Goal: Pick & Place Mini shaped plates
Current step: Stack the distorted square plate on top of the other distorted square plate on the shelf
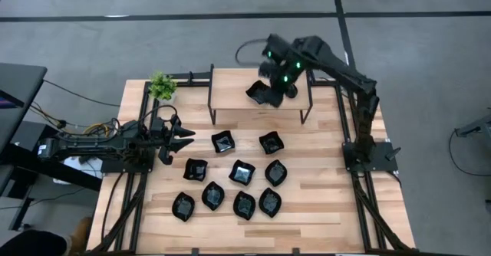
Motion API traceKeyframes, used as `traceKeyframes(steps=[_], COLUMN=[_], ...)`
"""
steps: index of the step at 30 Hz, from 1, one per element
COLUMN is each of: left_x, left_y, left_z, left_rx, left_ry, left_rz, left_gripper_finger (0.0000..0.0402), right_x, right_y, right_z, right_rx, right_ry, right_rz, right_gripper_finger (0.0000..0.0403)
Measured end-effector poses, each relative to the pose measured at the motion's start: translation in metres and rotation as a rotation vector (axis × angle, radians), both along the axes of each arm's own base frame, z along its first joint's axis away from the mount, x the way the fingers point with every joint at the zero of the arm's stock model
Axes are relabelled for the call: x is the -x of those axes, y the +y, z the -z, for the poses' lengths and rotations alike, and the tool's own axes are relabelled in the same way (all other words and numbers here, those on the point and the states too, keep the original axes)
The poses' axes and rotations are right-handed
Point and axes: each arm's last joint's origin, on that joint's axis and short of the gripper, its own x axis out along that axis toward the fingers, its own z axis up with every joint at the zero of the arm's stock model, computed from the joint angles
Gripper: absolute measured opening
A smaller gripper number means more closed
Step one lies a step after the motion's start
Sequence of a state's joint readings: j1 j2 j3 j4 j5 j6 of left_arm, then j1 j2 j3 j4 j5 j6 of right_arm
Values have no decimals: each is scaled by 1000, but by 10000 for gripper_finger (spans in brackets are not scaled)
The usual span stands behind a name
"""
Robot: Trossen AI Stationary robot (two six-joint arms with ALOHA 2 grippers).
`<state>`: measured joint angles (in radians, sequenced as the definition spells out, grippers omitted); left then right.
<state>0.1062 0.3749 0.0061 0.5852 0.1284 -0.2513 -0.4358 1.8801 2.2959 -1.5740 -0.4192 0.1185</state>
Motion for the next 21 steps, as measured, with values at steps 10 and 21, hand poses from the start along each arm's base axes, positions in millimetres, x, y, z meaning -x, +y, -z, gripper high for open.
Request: traceKeyframes(steps=[10,21], left_x=[0,0], left_y=[0,0], left_z=[0,0], left_rx=[0,0], left_ry=[0,0], left_rz=[0,0], left_gripper_finger=[132,132], right_x=[-26,-13], right_y=[105,147], right_z=[46,135], right_rx=[38,90], right_ry=[294,580], right_rz=[-7,223], right_gripper_finger=[27,19])
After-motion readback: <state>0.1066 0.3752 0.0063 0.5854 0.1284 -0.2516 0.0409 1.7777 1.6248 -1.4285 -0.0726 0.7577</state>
